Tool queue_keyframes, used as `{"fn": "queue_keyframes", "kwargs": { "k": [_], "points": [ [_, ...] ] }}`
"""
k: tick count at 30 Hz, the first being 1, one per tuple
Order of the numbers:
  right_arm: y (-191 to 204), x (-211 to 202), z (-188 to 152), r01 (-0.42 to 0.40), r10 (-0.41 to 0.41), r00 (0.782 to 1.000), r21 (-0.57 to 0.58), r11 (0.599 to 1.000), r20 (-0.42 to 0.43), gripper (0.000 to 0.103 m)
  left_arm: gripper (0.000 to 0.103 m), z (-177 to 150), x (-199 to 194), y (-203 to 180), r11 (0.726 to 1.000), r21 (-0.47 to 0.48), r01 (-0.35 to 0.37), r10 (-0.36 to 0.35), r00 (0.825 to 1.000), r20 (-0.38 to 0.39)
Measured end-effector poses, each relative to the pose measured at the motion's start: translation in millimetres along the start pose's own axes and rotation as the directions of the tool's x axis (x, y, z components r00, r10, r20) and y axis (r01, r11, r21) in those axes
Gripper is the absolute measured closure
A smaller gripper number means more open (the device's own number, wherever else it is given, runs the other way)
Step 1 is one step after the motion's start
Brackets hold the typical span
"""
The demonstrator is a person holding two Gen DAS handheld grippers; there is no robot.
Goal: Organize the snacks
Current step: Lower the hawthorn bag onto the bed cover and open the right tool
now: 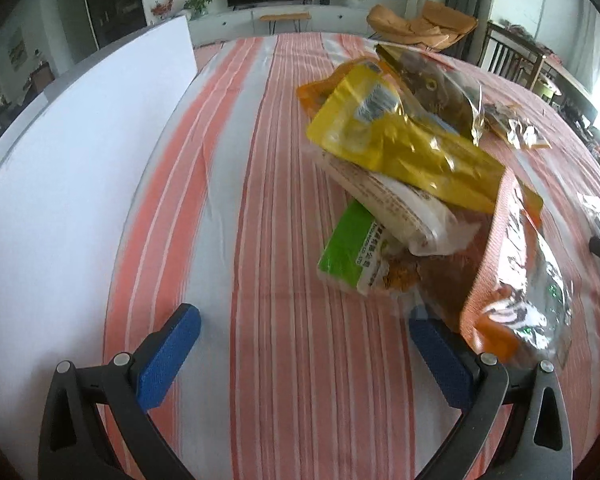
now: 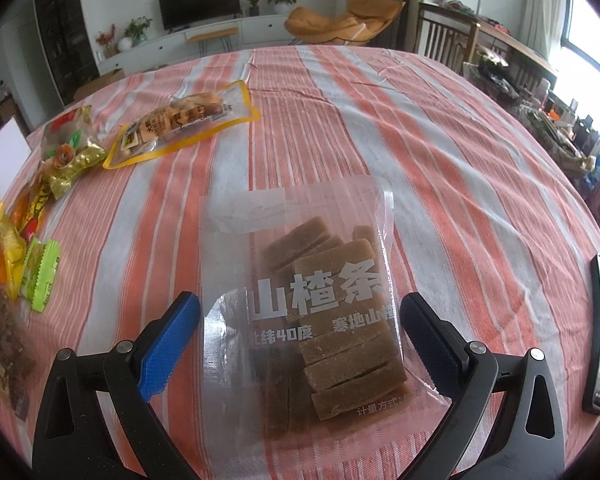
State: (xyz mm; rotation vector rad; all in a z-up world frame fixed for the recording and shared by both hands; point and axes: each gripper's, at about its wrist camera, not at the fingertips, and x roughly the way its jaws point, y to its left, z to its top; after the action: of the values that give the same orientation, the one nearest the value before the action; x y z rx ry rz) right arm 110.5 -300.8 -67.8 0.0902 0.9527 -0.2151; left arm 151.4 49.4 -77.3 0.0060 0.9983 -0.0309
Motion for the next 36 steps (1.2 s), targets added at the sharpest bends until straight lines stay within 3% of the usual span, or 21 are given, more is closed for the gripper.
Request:
{"fn": "queue_keyframes", "kwargs": {
  "k": [4, 36],
  "points": [
    [-0.1, 0.1, 0.0, 0.000, 0.000, 1.000, 0.000, 1.000, 0.000, 0.001, 0.000, -1.0, 1.1, 2.5, 1.000, -0.002, 0.001, -0.001, 0.999, 0.051],
    [0.8, 1.0, 0.1, 0.001, -0.001, 1.000, -0.002, 1.000, 0.001, 0.001, 0.000, -2.2, 0.4, 2.6, 1.000, -0.002, 0.002, -0.002, 0.999, 0.052]
  ]
}}
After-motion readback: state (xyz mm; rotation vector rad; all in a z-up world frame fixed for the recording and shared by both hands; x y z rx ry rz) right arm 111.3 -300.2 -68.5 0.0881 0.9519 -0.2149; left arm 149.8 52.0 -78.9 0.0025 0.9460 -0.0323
